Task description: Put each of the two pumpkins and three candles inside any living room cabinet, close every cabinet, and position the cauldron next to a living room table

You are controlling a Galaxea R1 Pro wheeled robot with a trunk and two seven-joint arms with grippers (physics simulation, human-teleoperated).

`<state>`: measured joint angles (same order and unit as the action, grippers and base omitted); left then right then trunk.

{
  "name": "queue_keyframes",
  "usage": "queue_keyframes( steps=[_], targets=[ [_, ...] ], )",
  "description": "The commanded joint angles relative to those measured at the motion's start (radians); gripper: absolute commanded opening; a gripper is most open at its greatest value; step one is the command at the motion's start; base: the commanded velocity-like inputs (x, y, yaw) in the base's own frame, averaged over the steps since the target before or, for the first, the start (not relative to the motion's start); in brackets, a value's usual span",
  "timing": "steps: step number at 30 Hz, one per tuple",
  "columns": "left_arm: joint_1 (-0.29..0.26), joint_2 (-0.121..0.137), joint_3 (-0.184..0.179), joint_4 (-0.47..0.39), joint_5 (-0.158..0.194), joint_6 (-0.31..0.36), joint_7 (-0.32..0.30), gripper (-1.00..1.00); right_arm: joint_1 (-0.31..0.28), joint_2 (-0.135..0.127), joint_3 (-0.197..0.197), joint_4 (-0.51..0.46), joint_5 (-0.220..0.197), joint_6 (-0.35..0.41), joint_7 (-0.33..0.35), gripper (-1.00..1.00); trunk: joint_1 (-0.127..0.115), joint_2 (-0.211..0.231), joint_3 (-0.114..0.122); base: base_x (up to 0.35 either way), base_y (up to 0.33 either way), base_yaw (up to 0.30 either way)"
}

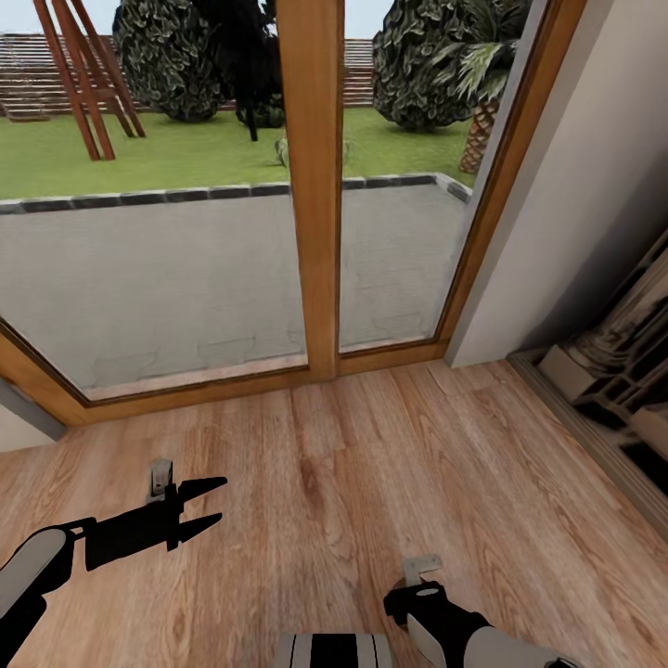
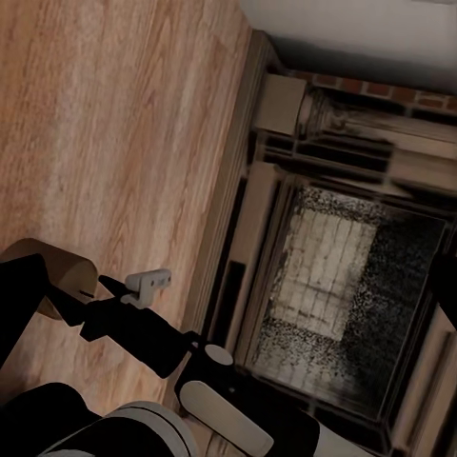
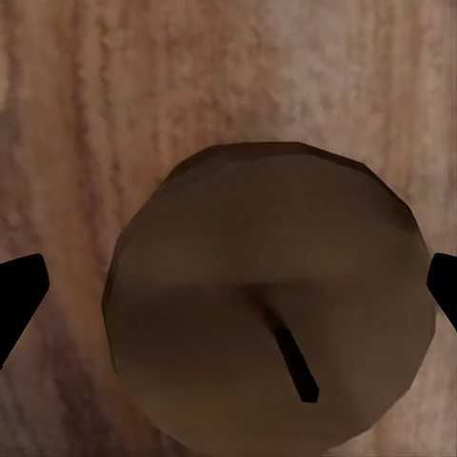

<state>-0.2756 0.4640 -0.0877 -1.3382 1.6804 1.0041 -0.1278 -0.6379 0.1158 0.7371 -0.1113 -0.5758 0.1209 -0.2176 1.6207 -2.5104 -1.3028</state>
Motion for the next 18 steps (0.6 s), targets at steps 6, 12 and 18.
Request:
queue_keyframes(
  steps=[6, 12, 18],
  targets=[
    [-0.001, 0.001, -0.001, 0.001, -0.008, 0.001, -0.01, 1.0, 0.0, -0.001, 0.008, -0.002, -0.006, 0.006, -0.014, 1.0, 0.0, 0.0, -0.001, 0.0, 0.0, 0.0],
    [-0.001, 0.001, -0.002, 0.001, -0.008, 0.0, -0.01, 1.0, 0.0, -0.001, 0.008, -0.002, -0.006, 0.006, -0.022, 1.0, 0.0, 0.0, -0.001, 0.0, 0.0, 0.0],
    [0.0, 0.0, -0.003, 0.001, -0.008, 0.001, -0.01, 1.0, 0.0, -0.001, 0.008, -0.002, -0.006, 0.006, -0.023, 1.0, 0.0, 0.0, -0.001, 0.0, 0.0, 0.0]
  ],
)
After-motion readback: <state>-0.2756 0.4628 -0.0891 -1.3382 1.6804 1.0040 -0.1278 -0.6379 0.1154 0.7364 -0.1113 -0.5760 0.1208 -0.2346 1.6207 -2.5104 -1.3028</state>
